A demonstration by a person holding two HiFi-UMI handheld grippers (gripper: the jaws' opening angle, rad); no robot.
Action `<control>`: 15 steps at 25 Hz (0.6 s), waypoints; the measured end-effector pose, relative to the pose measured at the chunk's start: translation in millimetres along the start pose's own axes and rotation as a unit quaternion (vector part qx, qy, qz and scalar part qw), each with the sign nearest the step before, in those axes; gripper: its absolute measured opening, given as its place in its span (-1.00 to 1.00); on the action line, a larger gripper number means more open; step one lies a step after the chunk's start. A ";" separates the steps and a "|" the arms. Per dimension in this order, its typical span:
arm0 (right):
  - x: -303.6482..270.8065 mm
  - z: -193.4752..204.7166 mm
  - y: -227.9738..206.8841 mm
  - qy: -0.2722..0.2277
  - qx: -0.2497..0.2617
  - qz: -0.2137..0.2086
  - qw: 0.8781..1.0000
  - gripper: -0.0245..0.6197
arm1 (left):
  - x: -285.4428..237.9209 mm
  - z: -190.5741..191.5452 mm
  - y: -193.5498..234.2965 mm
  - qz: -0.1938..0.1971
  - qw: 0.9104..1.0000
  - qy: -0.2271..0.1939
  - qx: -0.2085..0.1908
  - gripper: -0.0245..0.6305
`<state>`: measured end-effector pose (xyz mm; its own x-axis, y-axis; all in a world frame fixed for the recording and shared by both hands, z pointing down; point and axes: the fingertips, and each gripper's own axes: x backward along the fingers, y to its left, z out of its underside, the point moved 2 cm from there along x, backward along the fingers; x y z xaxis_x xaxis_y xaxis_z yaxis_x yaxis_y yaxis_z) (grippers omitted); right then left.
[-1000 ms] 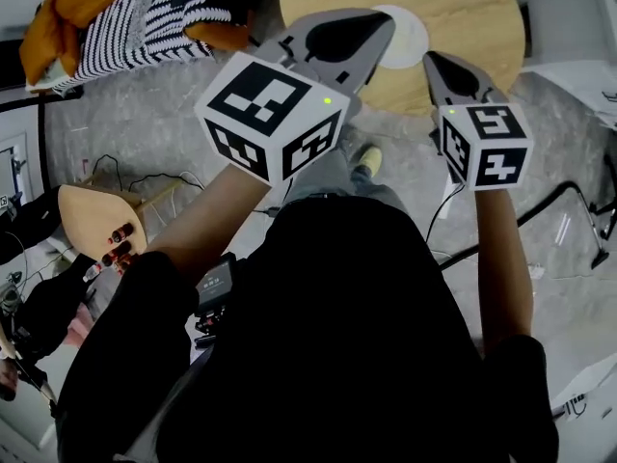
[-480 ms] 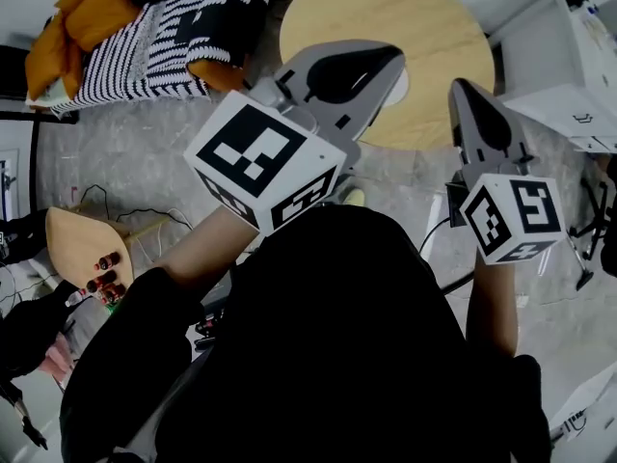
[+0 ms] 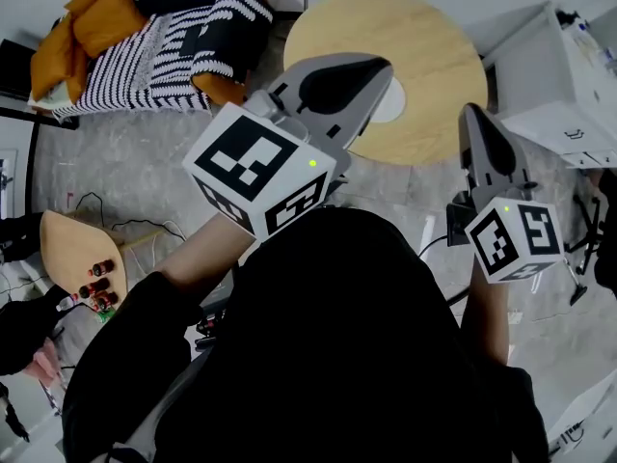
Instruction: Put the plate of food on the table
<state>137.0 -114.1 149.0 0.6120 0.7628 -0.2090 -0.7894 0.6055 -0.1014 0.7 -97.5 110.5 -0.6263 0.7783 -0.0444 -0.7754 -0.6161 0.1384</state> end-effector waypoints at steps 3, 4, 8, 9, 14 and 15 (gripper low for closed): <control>-0.5 -3.1 6.8 -0.004 0.009 -0.003 1.000 -0.90 | 3.0 -1.3 0.2 -0.005 1.000 0.001 0.000 -0.91; -1.9 -3.0 8.9 -0.005 0.013 -0.005 1.000 -0.90 | 4.1 -1.0 1.3 -0.009 1.000 0.001 0.002 -0.91; -5.8 2.1 13.6 0.000 0.012 -0.016 1.000 -0.90 | 7.4 0.0 2.2 -0.025 1.000 0.002 0.002 -0.91; -6.1 3.6 13.6 0.002 0.012 -0.017 1.000 -0.90 | 7.5 -0.1 1.7 -0.026 1.000 0.002 0.003 -0.91; -9.2 10.0 15.2 0.012 0.009 -0.029 0.999 -0.90 | 9.3 0.0 0.2 -0.032 0.999 -0.001 0.013 -0.91; -10.0 11.0 14.9 0.013 0.009 -0.030 0.999 -0.90 | 9.0 0.5 0.2 -0.033 0.999 0.000 0.015 -0.91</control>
<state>119.7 -110.2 160.3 0.6569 0.7186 -0.2283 -0.7497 0.6547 -0.0967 -5.1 -90.5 110.6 -0.5741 0.8170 -0.0542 -0.8121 -0.5598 0.1645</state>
